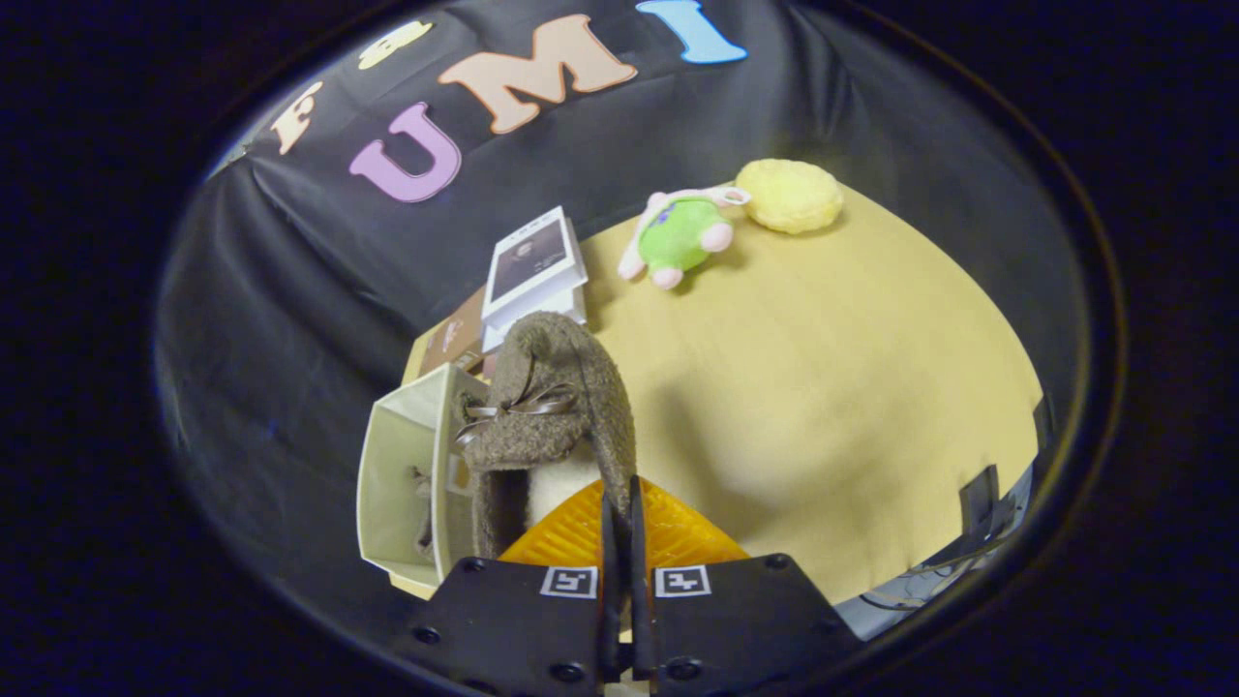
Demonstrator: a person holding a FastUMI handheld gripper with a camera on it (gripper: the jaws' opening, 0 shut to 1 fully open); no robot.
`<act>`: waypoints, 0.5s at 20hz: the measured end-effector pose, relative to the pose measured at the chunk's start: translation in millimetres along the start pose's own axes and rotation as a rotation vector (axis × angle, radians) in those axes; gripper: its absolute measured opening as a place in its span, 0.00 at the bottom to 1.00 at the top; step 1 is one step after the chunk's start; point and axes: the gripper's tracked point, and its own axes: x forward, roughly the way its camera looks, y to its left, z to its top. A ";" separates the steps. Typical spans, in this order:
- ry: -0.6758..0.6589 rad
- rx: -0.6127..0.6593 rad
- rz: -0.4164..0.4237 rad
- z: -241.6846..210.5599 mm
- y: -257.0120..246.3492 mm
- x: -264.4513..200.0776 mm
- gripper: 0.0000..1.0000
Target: Open the storage box then place both shoes into the box .Put the left shoe in first, then the right shoe, with the right side of both shoes facing outward in a uniform manner.
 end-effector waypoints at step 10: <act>-0.051 -0.035 0.102 -2.7 111.4 0.0 0.08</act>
